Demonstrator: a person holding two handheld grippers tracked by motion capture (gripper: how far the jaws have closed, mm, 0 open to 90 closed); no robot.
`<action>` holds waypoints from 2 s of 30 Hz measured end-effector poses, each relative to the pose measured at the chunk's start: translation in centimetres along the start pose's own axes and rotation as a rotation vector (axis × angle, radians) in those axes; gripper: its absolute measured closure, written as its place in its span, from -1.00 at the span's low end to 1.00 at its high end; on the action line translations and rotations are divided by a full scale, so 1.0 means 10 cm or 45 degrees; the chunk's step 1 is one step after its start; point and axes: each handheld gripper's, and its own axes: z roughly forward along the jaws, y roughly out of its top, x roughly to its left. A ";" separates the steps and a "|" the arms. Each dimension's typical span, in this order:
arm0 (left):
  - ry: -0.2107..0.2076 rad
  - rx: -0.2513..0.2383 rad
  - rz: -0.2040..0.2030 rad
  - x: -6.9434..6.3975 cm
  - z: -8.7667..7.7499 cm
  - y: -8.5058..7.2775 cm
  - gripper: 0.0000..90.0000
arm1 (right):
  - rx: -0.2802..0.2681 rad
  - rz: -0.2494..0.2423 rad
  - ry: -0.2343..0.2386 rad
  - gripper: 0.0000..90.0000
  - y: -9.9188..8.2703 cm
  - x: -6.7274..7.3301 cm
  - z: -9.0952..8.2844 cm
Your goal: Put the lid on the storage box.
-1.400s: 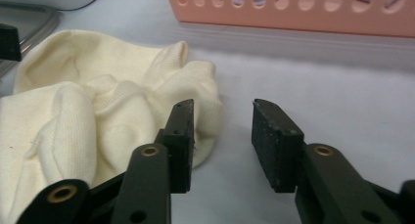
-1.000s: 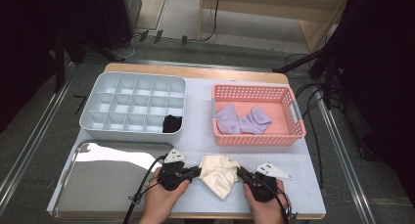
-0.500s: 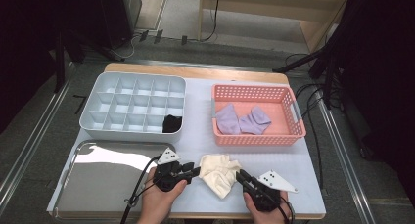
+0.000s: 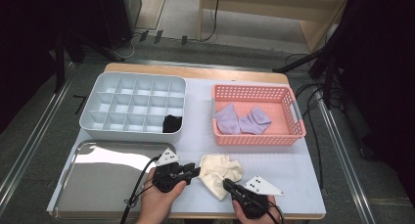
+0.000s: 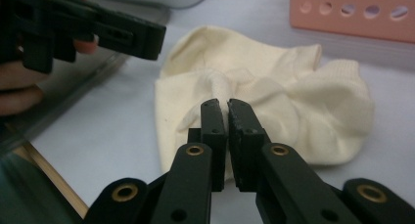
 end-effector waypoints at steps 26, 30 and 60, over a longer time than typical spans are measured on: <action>0.013 0.058 -0.021 0.02 0.14 0.01 0.57 | 0.053 0.022 -0.037 0.97 0.08 -0.21 0.20; 0.031 0.073 -0.018 0.03 0.13 0.02 0.80 | 0.019 0.021 -0.058 1.00 0.09 -0.21 0.13; 0.018 0.028 0.014 -0.03 0.05 -0.04 0.56 | -0.008 -0.042 0.062 0.63 -0.05 0.00 -0.13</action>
